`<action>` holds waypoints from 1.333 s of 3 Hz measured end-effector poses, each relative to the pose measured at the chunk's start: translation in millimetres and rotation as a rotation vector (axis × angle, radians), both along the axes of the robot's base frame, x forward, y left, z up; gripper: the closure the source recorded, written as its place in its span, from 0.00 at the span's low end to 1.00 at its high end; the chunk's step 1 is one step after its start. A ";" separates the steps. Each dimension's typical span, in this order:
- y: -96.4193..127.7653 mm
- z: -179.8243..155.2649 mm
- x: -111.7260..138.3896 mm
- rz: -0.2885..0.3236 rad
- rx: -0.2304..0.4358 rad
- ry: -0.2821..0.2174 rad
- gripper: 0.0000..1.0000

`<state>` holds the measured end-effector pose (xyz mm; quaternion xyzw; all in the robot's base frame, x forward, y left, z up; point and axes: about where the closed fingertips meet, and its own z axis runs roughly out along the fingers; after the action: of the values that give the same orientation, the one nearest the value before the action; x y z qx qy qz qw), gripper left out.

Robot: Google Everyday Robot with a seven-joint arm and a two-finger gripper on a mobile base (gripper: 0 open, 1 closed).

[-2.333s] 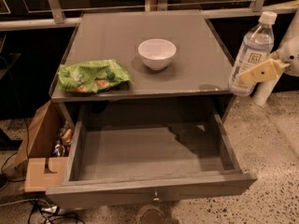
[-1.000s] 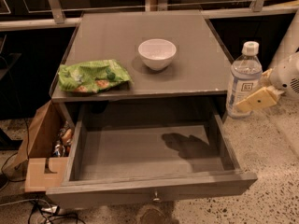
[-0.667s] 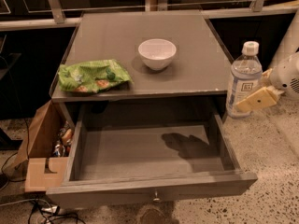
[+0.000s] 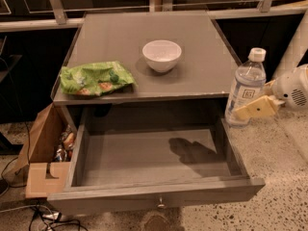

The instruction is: Place blue plastic bottle into top drawer

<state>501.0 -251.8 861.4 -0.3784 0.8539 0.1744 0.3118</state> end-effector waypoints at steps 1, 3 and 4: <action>8.4 -16.2 -6.0 -0.024 0.061 0.025 1.00; 13.1 -29.6 -13.0 -0.031 0.062 0.055 1.00; 30.1 -71.3 -19.7 -0.060 0.052 0.059 1.00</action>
Offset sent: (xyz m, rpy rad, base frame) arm -0.0054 0.0075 -0.0147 0.0555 0.0228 -0.0223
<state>481.3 -221.8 790.0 -0.3389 0.8689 0.1983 0.3014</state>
